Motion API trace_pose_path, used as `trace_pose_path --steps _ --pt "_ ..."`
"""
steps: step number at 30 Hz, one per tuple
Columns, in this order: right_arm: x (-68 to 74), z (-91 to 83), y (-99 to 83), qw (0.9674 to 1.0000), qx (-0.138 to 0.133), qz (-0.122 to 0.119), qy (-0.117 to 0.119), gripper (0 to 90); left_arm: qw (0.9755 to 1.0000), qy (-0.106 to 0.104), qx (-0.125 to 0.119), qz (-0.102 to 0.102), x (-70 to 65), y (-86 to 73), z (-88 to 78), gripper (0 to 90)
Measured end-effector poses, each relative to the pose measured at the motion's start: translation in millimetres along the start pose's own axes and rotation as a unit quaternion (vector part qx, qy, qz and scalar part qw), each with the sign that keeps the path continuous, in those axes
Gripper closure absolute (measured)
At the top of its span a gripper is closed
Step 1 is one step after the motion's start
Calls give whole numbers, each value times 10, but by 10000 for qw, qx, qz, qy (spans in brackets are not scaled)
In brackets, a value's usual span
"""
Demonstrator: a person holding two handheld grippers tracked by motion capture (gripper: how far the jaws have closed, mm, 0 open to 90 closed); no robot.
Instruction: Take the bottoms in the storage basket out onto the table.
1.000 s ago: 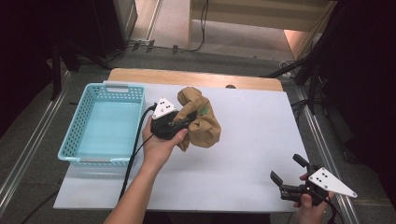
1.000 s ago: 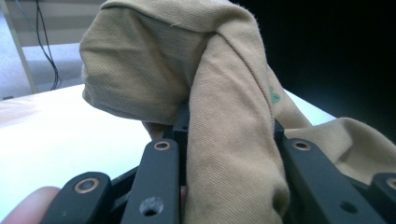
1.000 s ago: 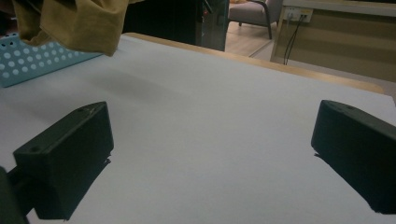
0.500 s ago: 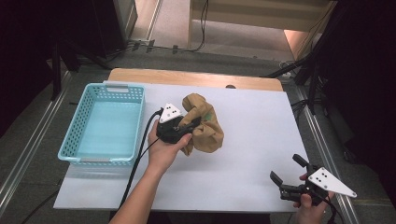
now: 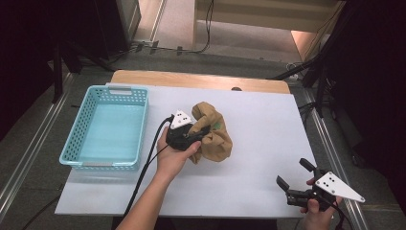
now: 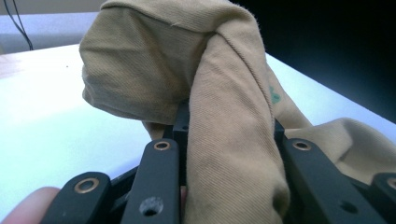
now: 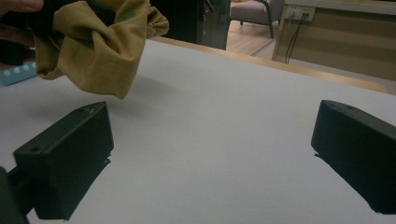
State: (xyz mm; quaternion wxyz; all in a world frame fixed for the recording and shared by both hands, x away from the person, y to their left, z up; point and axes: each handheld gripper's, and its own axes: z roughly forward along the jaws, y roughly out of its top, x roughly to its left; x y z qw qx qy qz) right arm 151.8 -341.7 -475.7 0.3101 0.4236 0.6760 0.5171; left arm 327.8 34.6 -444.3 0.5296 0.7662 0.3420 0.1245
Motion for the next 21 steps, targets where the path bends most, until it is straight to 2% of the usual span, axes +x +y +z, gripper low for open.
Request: trace_pose_path --steps 6,21 --pt "-5 -1 0 10000 -1 -5 0 0 9999 3 104 66 -28 -37 49 683" --pt "-5 -3 -1 10000 9 1 -5 0 9995 -59 311 48 -51 -140 171 682"
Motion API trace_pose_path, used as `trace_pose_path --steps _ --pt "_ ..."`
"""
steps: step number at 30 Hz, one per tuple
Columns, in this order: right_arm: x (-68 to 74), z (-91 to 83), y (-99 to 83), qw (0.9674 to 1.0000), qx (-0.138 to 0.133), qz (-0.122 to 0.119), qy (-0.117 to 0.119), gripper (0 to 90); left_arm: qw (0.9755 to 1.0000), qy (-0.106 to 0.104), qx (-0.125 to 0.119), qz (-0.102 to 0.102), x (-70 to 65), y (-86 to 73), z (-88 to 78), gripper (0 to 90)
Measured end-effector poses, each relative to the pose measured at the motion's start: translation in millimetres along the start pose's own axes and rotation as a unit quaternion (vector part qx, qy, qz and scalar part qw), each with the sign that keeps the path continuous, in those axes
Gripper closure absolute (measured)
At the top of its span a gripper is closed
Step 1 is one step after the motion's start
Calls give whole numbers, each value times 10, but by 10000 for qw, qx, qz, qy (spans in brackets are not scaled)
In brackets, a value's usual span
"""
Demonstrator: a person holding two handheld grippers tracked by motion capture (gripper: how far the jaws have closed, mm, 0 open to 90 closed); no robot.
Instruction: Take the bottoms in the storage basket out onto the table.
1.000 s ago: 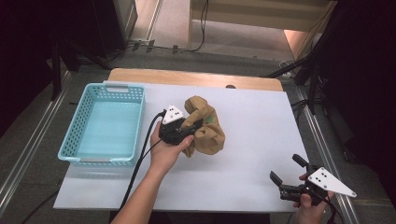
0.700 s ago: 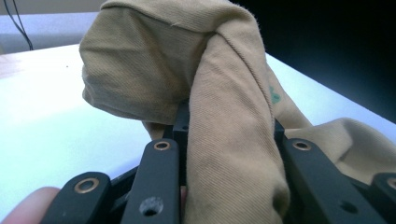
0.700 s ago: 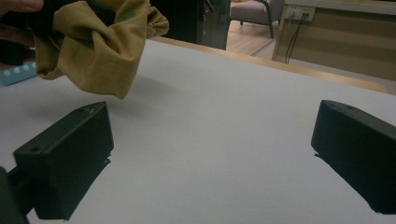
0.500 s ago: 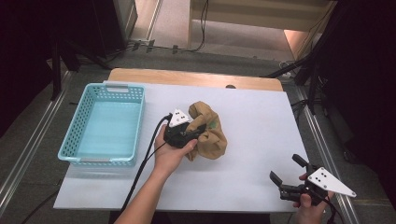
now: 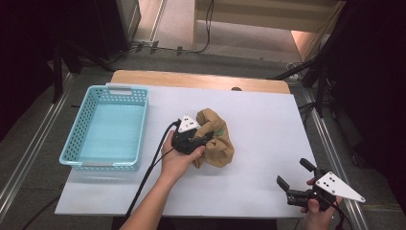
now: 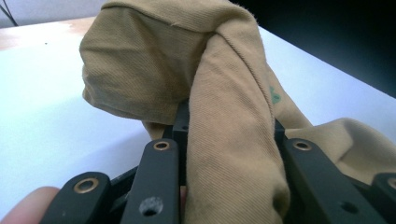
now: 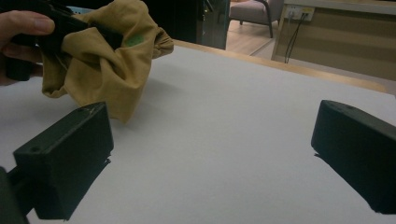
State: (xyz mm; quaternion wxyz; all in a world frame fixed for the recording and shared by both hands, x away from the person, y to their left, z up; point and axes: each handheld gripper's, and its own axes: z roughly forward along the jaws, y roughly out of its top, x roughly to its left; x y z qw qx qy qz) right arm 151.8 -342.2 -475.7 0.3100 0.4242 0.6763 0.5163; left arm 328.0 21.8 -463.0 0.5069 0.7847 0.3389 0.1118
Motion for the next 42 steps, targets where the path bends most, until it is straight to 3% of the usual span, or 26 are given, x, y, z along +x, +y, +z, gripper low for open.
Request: trace_pose_path --steps 26,42 --pt "-1 -3 1 10000 -3 1 -8 0 9993 -87 351 21 -16 -80 139 631" --pt "4 -2 3 10000 -6 -7 -3 0 9997 -209 124 79 -67 20 48 479"
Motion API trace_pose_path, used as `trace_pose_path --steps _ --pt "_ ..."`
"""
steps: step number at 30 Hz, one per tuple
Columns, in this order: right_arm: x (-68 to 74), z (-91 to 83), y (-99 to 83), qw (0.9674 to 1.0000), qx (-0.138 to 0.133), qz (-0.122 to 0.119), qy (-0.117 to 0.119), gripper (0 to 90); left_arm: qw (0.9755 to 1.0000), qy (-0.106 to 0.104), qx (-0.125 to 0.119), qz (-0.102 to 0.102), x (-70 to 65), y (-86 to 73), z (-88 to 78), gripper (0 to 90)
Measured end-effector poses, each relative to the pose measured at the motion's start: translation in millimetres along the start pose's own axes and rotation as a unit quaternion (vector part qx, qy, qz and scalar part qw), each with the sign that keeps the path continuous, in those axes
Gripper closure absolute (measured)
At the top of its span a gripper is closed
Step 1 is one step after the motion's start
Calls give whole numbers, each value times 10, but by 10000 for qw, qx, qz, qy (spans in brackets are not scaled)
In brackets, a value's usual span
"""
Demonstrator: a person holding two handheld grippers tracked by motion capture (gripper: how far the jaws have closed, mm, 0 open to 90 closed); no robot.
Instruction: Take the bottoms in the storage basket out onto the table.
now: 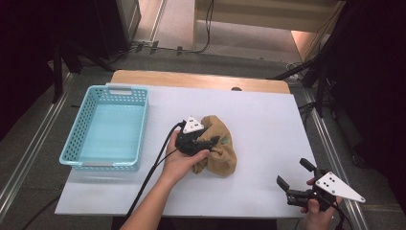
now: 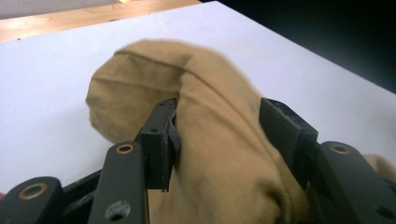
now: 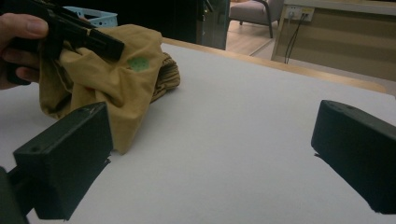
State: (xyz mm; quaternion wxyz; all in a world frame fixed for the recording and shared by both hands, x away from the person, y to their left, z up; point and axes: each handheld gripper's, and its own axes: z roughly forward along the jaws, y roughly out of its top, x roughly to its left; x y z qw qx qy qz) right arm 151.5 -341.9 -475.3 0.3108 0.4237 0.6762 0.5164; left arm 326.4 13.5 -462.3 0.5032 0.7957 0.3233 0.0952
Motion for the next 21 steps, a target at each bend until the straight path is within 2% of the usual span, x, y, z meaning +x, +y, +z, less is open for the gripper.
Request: trace_pose_path --steps 6,15,21 --pt "-1 -1 -1 10000 0 5 -2 0 9996 -260 -134 -1 -45 104 -73 351" --pt "3 -2 3 10000 -8 -5 0 0 9988 -405 -222 147 -159 265 -196 145" --pt "3 -1 4 10000 -20 -20 -1 0 9983 -438 -275 251 -201 297 -265 117"
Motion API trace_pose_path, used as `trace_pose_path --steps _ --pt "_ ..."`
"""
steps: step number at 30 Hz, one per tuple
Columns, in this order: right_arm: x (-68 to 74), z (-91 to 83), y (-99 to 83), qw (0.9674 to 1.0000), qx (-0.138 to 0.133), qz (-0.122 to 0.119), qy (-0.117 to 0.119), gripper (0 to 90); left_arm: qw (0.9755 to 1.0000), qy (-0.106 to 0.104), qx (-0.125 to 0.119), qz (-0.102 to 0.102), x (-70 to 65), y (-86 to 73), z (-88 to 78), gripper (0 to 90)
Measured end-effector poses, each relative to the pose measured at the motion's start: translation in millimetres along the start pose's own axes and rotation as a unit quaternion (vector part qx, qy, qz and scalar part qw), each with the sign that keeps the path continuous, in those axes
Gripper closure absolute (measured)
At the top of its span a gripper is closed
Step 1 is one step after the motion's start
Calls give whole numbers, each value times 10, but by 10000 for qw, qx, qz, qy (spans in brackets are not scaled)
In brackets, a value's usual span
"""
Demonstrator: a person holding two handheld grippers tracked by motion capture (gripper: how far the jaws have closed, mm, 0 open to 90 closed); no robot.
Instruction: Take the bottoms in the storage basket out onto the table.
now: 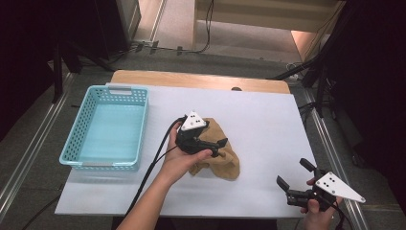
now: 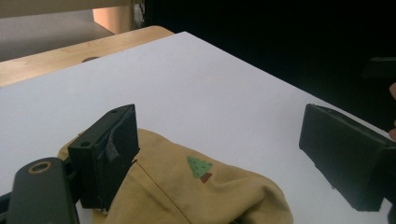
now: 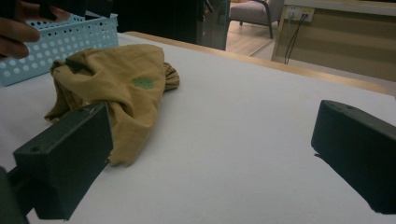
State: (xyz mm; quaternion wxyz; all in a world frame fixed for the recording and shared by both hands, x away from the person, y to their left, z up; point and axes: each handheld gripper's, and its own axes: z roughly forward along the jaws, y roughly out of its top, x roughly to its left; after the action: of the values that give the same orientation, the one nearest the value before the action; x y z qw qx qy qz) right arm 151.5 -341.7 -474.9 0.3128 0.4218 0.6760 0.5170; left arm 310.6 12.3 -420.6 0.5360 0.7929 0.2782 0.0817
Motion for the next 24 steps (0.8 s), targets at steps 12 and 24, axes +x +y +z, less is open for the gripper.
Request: trace_pose_path --steps 12,24 --pt "2 5 -3 10000 17 13 1 0 9999 -102 -39 104 -2 29 -145 0" --pt "12 11 -4 10000 26 5 8 0 9995 5 -288 160 -7 37 -374 0"
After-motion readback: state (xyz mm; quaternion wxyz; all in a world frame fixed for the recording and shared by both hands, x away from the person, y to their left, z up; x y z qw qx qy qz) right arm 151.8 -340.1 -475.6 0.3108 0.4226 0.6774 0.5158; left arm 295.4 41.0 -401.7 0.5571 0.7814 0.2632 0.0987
